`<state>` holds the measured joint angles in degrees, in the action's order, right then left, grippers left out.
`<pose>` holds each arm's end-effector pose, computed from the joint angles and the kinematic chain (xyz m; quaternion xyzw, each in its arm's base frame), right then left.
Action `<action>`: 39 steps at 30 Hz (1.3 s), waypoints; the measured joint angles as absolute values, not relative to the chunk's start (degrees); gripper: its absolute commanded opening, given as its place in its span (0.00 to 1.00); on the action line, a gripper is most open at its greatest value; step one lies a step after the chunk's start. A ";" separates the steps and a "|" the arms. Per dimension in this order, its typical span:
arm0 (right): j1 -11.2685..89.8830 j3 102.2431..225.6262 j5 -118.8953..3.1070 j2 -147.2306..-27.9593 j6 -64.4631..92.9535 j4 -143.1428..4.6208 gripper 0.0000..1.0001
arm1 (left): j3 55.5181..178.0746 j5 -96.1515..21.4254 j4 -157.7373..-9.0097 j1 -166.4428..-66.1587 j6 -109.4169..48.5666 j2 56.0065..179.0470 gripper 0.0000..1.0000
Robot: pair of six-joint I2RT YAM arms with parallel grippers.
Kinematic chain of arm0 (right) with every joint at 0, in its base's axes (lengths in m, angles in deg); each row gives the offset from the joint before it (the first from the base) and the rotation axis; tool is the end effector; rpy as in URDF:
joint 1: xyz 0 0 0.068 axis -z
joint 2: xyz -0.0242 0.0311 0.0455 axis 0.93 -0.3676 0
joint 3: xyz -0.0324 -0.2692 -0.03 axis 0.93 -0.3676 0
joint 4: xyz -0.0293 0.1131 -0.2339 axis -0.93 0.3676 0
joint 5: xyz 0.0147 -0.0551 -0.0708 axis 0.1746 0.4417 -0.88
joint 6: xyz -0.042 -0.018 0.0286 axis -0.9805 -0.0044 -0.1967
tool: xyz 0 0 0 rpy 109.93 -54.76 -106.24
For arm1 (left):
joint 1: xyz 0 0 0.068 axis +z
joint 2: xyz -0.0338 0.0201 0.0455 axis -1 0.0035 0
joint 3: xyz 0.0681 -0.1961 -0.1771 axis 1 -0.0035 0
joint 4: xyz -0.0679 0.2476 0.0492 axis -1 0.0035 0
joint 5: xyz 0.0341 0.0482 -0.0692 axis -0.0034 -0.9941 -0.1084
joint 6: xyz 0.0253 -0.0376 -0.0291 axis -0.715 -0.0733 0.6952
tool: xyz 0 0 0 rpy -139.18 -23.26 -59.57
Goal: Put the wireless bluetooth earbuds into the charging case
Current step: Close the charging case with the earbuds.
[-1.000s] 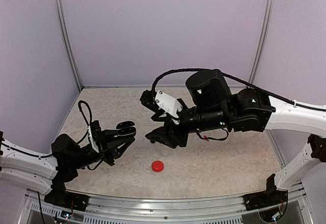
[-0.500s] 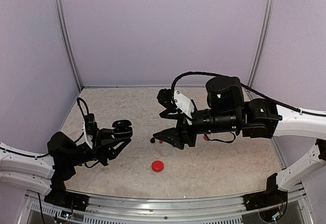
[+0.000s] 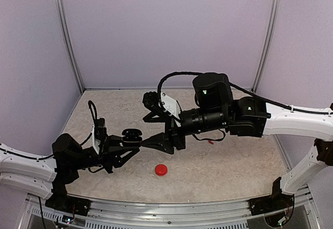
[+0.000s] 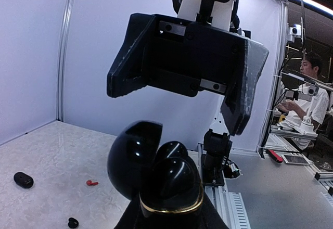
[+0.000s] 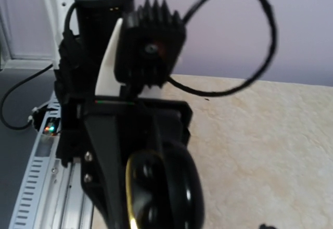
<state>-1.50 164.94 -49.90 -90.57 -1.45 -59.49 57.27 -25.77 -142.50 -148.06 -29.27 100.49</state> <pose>0.1098 0.3287 0.3710 -0.5700 0.5676 0.3912 0.4471 0.0943 -0.1756 0.2336 0.3572 0.4967 -0.5403 0.5778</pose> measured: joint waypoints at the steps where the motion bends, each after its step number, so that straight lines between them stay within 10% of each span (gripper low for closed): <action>1: -1.50 165.44 -49.42 -91.22 -1.61 -59.46 0.76 | 57.53 -25.70 -142.39 -148.39 -29.36 100.73 0.00; 16: -1.52 169.64 -38.88 -95.24 -3.51 -57.15 0.62 | 58.30 -27.30 -141.91 -148.89 -29.03 101.58 0.00; 39: 0.43 169.44 -43.06 -95.20 -2.55 -56.12 0.67 | 60.18 -27.65 -139.84 -150.49 -30.93 103.18 0.00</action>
